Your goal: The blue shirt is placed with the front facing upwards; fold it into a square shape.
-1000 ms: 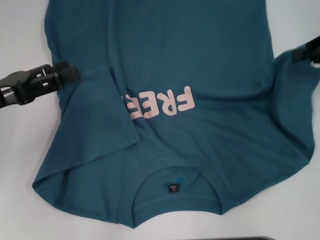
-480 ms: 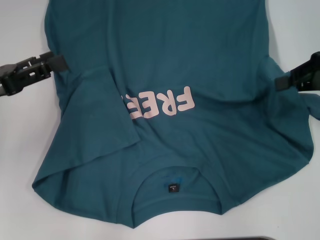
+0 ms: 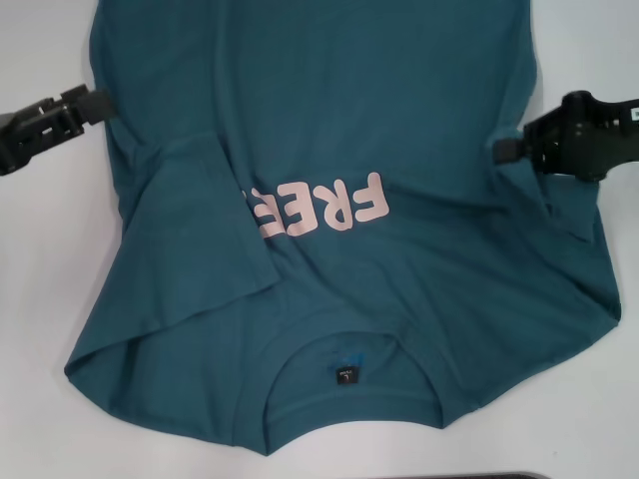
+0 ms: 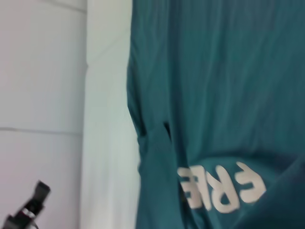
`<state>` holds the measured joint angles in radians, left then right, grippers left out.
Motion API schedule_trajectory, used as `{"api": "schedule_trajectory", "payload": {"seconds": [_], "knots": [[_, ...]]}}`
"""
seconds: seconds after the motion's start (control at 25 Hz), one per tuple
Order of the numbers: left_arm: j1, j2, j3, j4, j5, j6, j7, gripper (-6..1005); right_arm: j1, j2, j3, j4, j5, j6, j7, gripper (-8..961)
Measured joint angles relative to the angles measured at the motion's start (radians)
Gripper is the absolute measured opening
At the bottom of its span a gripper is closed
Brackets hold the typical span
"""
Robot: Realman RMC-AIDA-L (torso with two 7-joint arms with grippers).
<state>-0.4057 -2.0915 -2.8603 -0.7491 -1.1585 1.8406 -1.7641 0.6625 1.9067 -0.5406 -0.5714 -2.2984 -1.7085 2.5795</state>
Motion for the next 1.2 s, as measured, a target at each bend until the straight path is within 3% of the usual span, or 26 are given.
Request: {"api": "schedule_trajectory", "payload": {"seconds": [0.48,0.64,0.96,1.2], "knots": [[0.002,-0.002,-0.008,-0.002,-0.018,-0.012,-0.006,779,-0.015,0.005,-0.025,0.017,0.028,0.044,0.017,19],[-0.001,0.013,-0.009,-0.003,-0.018,-0.036,-0.056,780,-0.011,0.0,-0.065,0.002,0.027,0.045,0.016,22],[0.003,0.022,-0.014,0.002,-0.026,-0.051,-0.075,779,0.039,0.008,-0.209,-0.152,-0.016,0.043,0.106,34],[0.01,0.023,-0.016,0.004,-0.041,-0.054,-0.078,778,0.115,0.015,-0.251,-0.164,-0.082,0.051,0.141,44]]}}
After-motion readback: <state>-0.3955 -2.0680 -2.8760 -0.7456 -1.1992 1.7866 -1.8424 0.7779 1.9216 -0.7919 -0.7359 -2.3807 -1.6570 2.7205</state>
